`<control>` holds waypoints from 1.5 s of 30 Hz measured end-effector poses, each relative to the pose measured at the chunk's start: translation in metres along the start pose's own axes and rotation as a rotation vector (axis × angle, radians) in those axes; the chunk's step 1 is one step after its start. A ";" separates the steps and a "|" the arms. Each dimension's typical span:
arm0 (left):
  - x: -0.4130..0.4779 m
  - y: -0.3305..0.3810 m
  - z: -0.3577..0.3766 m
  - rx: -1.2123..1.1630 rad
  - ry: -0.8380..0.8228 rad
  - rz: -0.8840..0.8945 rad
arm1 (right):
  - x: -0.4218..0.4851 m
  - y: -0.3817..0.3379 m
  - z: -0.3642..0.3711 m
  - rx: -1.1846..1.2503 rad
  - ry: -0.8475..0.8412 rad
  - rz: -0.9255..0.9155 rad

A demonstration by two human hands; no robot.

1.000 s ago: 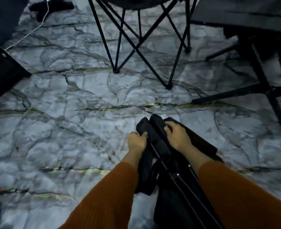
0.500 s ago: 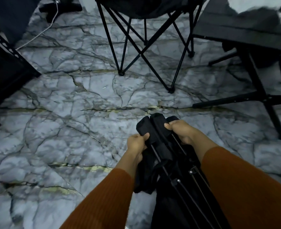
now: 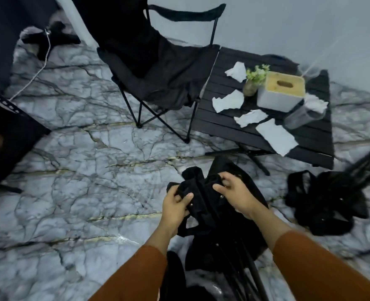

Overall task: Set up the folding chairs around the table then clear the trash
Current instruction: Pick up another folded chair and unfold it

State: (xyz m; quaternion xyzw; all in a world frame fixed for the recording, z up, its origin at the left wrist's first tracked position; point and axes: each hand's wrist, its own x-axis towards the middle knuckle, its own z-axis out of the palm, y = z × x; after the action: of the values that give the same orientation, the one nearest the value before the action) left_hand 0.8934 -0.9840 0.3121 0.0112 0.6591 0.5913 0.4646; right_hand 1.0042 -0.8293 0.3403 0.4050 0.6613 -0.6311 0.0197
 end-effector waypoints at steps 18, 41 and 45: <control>-0.218 0.107 0.094 0.655 -0.131 0.485 | -0.325 -0.023 -0.131 0.028 0.740 -0.114; -0.263 0.068 -0.055 1.179 0.033 0.503 | -0.419 0.072 -0.068 -0.283 0.789 0.040; -0.267 0.073 -0.060 1.226 -0.010 0.536 | -0.422 0.072 -0.070 -0.402 0.775 -0.021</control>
State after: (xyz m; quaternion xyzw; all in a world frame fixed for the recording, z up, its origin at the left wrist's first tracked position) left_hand 0.9685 -1.1589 0.5217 0.4392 0.8480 0.2047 0.2145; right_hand 1.3614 -0.9947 0.5224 0.5933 0.7336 -0.2915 -0.1576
